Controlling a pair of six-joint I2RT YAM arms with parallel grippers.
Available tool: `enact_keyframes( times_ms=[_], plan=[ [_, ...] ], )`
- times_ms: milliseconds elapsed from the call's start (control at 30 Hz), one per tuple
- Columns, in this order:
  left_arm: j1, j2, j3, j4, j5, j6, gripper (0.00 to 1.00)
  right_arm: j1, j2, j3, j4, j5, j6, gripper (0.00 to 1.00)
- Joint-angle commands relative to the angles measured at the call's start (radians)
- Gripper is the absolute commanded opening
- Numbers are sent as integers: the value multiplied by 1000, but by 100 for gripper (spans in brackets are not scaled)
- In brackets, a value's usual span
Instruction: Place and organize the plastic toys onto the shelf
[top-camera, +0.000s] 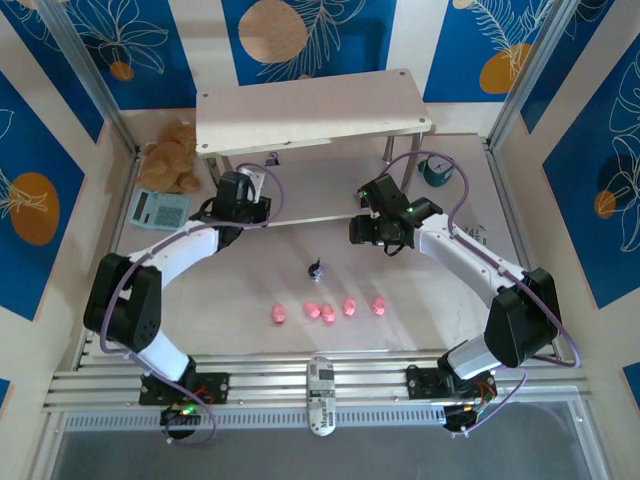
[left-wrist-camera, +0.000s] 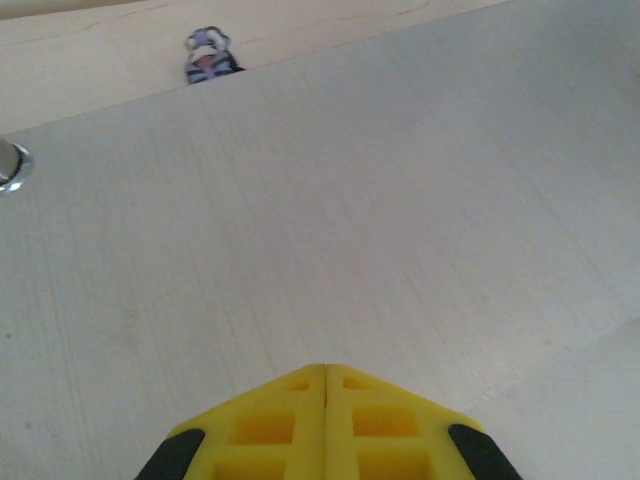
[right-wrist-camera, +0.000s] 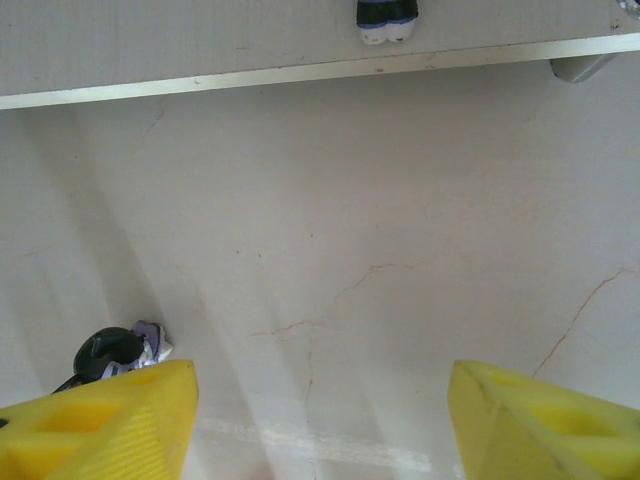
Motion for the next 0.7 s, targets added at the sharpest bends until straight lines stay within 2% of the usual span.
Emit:
enact_keyframes(
  times_ms=[0,200,300,533,667],
  plan=[
    [-31,-63,-36,-41,20,-9,0,0,-41,-14,6,-18,7,68],
    [-72,-177,-82,-84,46,-27,9,-7,-66,-13,-4,6,-8,68],
    [-84,-278,-111,-109,23,-58,13,-24,-84,-13,-10,15,-16,68],
    [-84,-539,-115,-291,-314,-155,3,-70,-113,-9,-23,-2,-25,68],
    [-74,-645,-110,-339,-490,-179,3,-75,-115,3,-25,-19,-27,68]
  ],
)
